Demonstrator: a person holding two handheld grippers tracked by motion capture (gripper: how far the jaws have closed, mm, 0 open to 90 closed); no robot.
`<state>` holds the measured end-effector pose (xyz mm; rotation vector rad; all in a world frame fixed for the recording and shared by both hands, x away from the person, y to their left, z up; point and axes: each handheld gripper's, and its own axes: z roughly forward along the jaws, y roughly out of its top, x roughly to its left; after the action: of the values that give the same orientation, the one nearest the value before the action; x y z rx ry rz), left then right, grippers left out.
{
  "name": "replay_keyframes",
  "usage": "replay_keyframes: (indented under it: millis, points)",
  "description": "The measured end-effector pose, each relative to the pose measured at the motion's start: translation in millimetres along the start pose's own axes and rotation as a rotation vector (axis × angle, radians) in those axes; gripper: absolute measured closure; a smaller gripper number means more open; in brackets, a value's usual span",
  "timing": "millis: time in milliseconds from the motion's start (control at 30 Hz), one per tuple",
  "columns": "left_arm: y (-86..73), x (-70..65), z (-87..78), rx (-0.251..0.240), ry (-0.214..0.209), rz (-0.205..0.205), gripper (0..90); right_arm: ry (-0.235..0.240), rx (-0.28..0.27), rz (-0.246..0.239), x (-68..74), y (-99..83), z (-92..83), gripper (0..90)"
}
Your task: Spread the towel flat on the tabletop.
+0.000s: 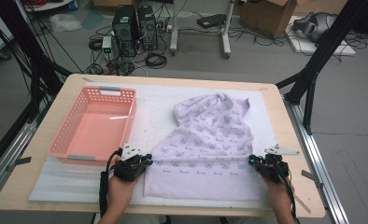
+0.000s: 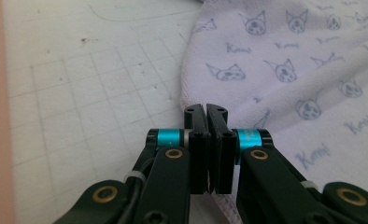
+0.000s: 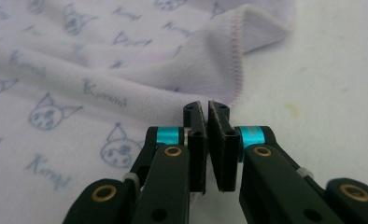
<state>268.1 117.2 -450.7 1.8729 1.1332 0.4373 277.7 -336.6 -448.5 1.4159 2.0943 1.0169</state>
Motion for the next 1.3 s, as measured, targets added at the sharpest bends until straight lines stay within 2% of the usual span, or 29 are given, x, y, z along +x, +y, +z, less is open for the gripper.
replay_keyframes:
  millis: [33,67,100,167,200,267,300,333,467,533,600,667,700,733,767,933,1100,1167,1233,1300]
  points:
    - [0.1,-1.3,1.5,0.013,-0.012,0.018,85.7,-0.027,-0.006,-0.002,-0.8,1.0,2.0,85.8]
    - [0.1,-2.8,1.1,0.006,-0.018,0.022,82.1,-0.037,-0.008,0.002,-1.3,1.3,2.5,85.2]
    - [-0.3,-2.3,-0.5,-0.006,-0.039,0.01,73.4,-0.036,-0.01,0.013,-1.6,1.2,1.8,83.1]
    - [-2.1,-0.8,-4.4,-0.004,-0.077,-0.01,62.1,-0.049,-0.022,0.011,-1.1,-1.3,-5.4,74.9]
    - [-4.1,-0.7,-6.6,-0.007,-0.085,-0.008,59.3,-0.029,-0.032,0.021,-2.4,-3.2,-11.1,69.9]
    - [-8.3,-0.6,-11.1,-0.006,-0.115,-0.022,57.1,0.016,-0.054,0.037,-6.0,-8.3,-23.2,64.8]
    - [-10.5,-1.1,-13.8,-0.003,-0.125,-0.019,56.3,0.055,-0.053,0.052,-7.3,-10.9,-28.5,62.6]
    - [-12.9,-2.5,-16.3,0.0,-0.134,-0.02,56.2,0.075,-0.043,0.046,-7.4,-13.9,-32.9,61.1]
    - [-22.8,-8.3,-24.7,0.031,-0.158,-0.01,55.6,0.096,0.011,-0.002,-0.7,-31.0,-44.4,56.7]
    - [-26.4,-11.5,-28.1,0.033,-0.156,-0.013,55.6,0.108,0.035,-0.008,2.9,-38.2,-46.5,55.2]
    - [-29.4,-16.2,-31.4,0.041,-0.157,-0.005,57.1,0.099,0.028,-0.015,6.2,-41.1,-49.5,59.4]
    - [-32.4,-21.1,-35.1,0.051,-0.131,0.05,71.9,0.061,0.043,-0.045,10.3,-43.1,-52.8,78.6]
    - [-32.7,-22.3,-37.5,0.067,-0.136,0.054,80.7,0.075,0.052,-0.048,10.6,-43.2,-54.6,87.3]
    - [-33.0,-22.8,-39.3,0.077,-0.144,0.045,85.3,0.08,0.064,-0.044,11.2,-44.1,-57.8,87.6]
    - [-33.9,-24.2,-41.5,0.08,-0.145,0.047,86.1,0.075,0.068,-0.047,11.8,-45.7,-60.5,88.1]
    - [-41.6,-27.1,-56.8,0.081,-0.171,0.029,86.6,0.091,0.082,-0.039,8.9,-57.5,-81.0,88.5]
    - [-52.9,-32.7,-71.3,0.101,-0.211,0.041,86.4,0.131,0.1,-0.049,11.5,-74.7,-104.2,88.4]
    - [-54.6,-33.3,-69.6,0.097,-0.221,0.042,84.5,0.14,0.096,-0.054,12.5,-77.9,-106.9,87.5]
    - [-50.3,-31.2,-65.8,0.07,-0.221,0.021,78.7,0.135,0.069,-0.038,11.6,-75.1,-106.8,84.3]
    - [-45.2,-30.0,-64.3,0.038,-0.224,0.006,78.4,0.139,0.039,-0.024,10.8,-70.6,-105.2,84.3]
